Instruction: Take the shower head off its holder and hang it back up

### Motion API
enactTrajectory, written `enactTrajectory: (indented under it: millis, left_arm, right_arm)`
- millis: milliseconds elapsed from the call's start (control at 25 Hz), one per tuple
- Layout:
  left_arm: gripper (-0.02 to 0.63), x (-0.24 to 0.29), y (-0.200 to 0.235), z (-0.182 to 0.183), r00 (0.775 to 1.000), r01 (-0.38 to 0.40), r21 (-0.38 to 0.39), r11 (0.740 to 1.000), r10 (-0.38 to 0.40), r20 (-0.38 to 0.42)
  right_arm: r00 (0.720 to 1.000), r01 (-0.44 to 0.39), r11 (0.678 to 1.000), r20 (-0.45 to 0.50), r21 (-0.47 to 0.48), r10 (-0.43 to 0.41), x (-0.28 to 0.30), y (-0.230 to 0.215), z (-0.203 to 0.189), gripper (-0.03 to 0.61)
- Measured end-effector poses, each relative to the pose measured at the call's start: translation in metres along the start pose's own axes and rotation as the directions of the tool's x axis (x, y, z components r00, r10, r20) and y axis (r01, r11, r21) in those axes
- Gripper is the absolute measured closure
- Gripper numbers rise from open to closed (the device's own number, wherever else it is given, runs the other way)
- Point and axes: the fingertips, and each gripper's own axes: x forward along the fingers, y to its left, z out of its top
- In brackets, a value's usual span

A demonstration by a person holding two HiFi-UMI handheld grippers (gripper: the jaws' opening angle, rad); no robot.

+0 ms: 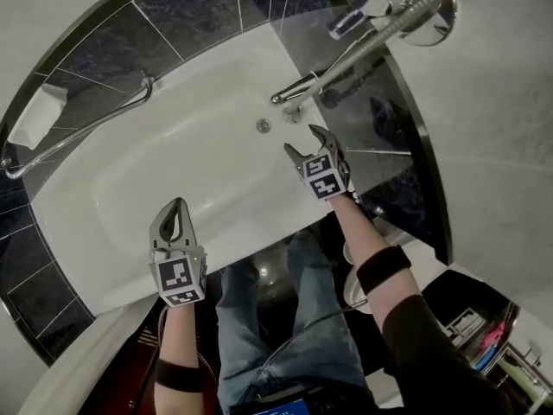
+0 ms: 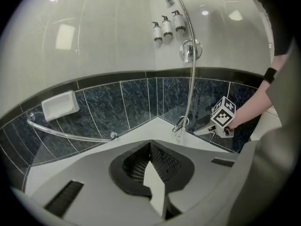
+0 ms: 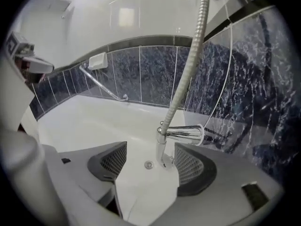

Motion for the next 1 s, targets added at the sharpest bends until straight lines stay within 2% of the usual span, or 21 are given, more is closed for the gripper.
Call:
enactTrajectory:
  millis: [120,240,400,480,520,640,840,960,1000]
  left_arm:
    - [0.611,0.016,-0.009,-0.014,1.0,0.013,0.009,1.0,-0.013,-0.003]
    - [0.611,0.024,-0.014,-0.026,1.0,0.019,0.012,1.0,-0.019,-0.01]
    - [0.612,0.034,-0.015,-0.04,1.0,-0.005,-0.036,0.999,0.005,-0.01]
    - [0.612,0.04,-0.012,-0.055,1.0,-0.008,-0.01,1.0,0.008,0.004]
    - [0.612,0.043,-0.012,-0.06,1.0,-0.011,-0.005,1.0,0.012,0.01]
    - [0.612,0.052,-0.015,-0.071,1.0,-0.01,-0.002,1.0,0.01,0.016]
    - [0.612,0.06,-0.022,-0.086,1.0,0.007,0.008,1.0,-0.007,0.005]
    - [0.612,0.063,-0.019,-0.095,1.0,0.004,0.008,1.0,-0.004,0.0]
    - [0.612,0.064,-0.019,-0.099,1.0,0.003,0.007,1.0,-0.003,-0.008]
  right_arm:
    - [1.0,-0.001,0.999,0.009,-0.047,0.001,0.018,-0.003,-0.012,0.235]
    - [0.998,-0.017,1.0,0.059,0.011,0.017,0.032,-0.009,-0.015,0.235]
    - [0.993,-0.016,0.995,0.12,0.101,0.004,0.062,-0.028,-0.018,0.236]
    - [0.987,-0.038,0.99,0.161,0.134,0.016,0.077,-0.032,-0.02,0.256]
    - [0.983,-0.053,0.988,0.183,0.146,0.026,0.083,-0.031,-0.019,0.279]
    - [0.975,-0.083,0.983,0.218,0.165,0.046,0.103,-0.029,-0.02,0.281]
    - [0.968,-0.071,0.978,0.251,0.197,0.02,0.128,-0.04,-0.026,0.284]
    - [0.961,-0.061,0.982,0.276,0.176,0.01,0.138,-0.041,-0.022,0.316]
    - [0.959,-0.051,0.984,0.283,0.171,0.001,0.14,-0.042,-0.02,0.351]
